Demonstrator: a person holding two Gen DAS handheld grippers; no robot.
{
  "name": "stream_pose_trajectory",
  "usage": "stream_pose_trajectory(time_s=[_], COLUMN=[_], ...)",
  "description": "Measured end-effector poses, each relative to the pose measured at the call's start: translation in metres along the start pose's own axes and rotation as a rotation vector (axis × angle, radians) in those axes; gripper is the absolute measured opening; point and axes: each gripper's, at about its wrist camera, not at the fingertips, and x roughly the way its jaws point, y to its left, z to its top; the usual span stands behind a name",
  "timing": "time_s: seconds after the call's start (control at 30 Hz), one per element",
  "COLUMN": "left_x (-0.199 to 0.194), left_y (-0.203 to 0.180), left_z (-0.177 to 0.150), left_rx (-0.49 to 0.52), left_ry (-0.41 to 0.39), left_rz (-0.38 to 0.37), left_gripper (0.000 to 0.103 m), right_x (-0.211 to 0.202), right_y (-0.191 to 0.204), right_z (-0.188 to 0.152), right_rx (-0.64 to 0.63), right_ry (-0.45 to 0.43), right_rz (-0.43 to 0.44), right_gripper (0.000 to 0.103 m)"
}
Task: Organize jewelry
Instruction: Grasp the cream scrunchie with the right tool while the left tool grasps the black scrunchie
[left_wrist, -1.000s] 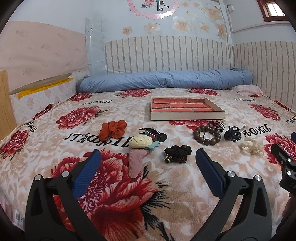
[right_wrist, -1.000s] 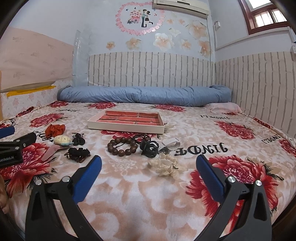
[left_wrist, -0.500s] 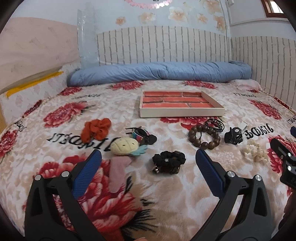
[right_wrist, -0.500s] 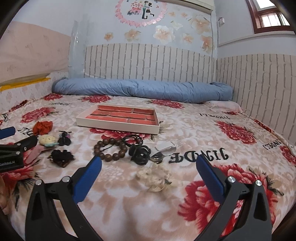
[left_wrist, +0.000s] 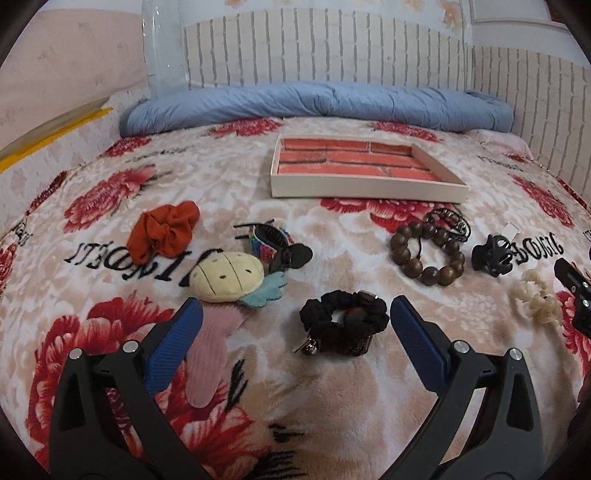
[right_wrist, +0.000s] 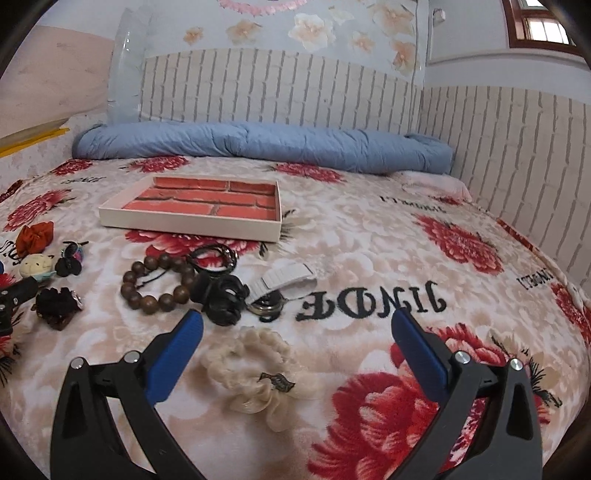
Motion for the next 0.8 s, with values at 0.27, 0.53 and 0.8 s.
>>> stream_pose_trajectory(time_s=[0.27,0.53,0.8], left_x=[0.018,0.034,0.038], left_y=[-0.006,-0.006,-0.001], left_z=[0.002,0.001,0.005], left_rx=[0.026,0.019,0.005], left_ry=[0.07,0.145,0.172], left_rz=[-0.024,-0.088,-0.138], left_gripper=[0.098,0.08,0.062], right_x=[0.019,0.036,0.048], right_y=[-0.007,-0.004,-0.006], right_z=[-0.005,-0.01,-0.013], right_rx=[0.024,0.018,0.037], right_ry=[0.062,0.133,0.189], right_rz=[0.021,0.05,0.076], right_gripper=[0.099,0.078,0.056])
